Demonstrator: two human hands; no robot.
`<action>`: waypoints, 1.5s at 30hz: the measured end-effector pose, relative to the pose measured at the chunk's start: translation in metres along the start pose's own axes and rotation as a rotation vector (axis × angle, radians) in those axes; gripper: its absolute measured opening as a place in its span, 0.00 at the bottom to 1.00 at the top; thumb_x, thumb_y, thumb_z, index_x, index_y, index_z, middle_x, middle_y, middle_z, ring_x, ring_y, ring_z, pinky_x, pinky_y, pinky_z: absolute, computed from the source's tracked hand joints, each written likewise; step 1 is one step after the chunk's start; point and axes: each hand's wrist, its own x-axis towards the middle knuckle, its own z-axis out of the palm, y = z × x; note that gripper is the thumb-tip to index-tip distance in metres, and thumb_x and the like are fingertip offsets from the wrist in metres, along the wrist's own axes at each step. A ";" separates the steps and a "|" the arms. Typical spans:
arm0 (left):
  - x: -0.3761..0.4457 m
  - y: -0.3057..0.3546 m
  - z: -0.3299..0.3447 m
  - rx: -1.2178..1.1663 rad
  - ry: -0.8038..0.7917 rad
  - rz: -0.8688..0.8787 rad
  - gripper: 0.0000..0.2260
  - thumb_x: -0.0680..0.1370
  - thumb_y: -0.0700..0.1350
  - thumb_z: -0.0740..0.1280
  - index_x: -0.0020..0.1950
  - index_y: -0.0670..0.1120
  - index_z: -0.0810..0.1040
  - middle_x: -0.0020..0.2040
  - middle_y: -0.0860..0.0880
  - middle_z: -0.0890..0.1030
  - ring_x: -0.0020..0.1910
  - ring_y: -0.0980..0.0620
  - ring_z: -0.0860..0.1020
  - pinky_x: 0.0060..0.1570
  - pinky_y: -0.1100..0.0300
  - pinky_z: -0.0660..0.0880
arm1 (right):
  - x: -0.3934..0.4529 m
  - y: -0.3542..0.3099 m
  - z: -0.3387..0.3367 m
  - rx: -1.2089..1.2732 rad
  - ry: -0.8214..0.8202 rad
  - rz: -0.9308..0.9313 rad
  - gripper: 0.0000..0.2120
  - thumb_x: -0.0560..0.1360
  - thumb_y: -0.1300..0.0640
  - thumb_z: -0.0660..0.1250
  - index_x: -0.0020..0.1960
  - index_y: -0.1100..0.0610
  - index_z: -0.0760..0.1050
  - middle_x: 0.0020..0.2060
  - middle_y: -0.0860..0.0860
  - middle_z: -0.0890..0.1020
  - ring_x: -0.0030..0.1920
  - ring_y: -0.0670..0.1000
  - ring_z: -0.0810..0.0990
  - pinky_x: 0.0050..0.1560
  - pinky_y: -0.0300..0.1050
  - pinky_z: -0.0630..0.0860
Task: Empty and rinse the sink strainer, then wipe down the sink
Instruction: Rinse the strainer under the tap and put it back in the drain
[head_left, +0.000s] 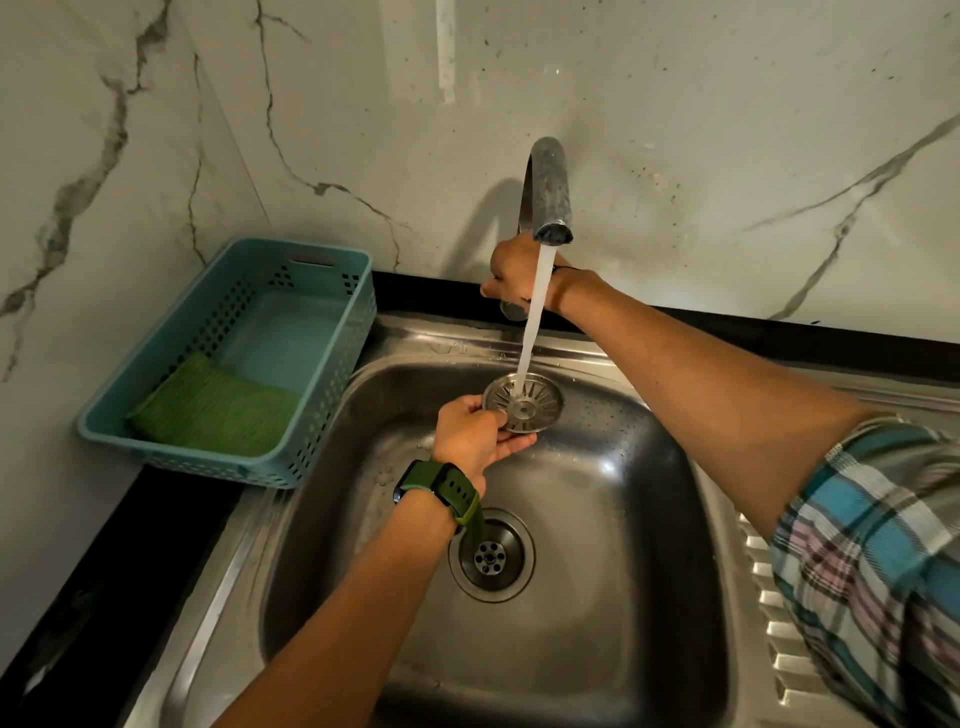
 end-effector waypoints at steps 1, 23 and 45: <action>0.000 -0.001 0.000 0.003 0.002 -0.003 0.06 0.78 0.33 0.58 0.46 0.41 0.71 0.49 0.37 0.78 0.37 0.47 0.80 0.30 0.63 0.80 | 0.002 0.001 0.001 -0.012 0.000 -0.014 0.23 0.77 0.51 0.60 0.26 0.57 0.62 0.24 0.51 0.68 0.24 0.48 0.67 0.25 0.39 0.58; 0.013 -0.020 -0.007 0.010 0.095 -0.029 0.09 0.75 0.29 0.58 0.47 0.41 0.72 0.41 0.43 0.79 0.37 0.49 0.80 0.27 0.61 0.79 | -0.123 -0.004 0.086 0.520 -0.032 0.045 0.13 0.75 0.68 0.60 0.57 0.59 0.78 0.54 0.58 0.82 0.50 0.53 0.81 0.57 0.44 0.77; 0.031 -0.001 -0.010 0.232 0.026 0.103 0.07 0.75 0.37 0.64 0.37 0.45 0.77 0.35 0.47 0.78 0.34 0.52 0.76 0.34 0.59 0.74 | -0.151 0.004 0.115 -0.199 0.512 -0.519 0.19 0.63 0.65 0.72 0.53 0.58 0.80 0.50 0.53 0.85 0.55 0.53 0.82 0.61 0.58 0.72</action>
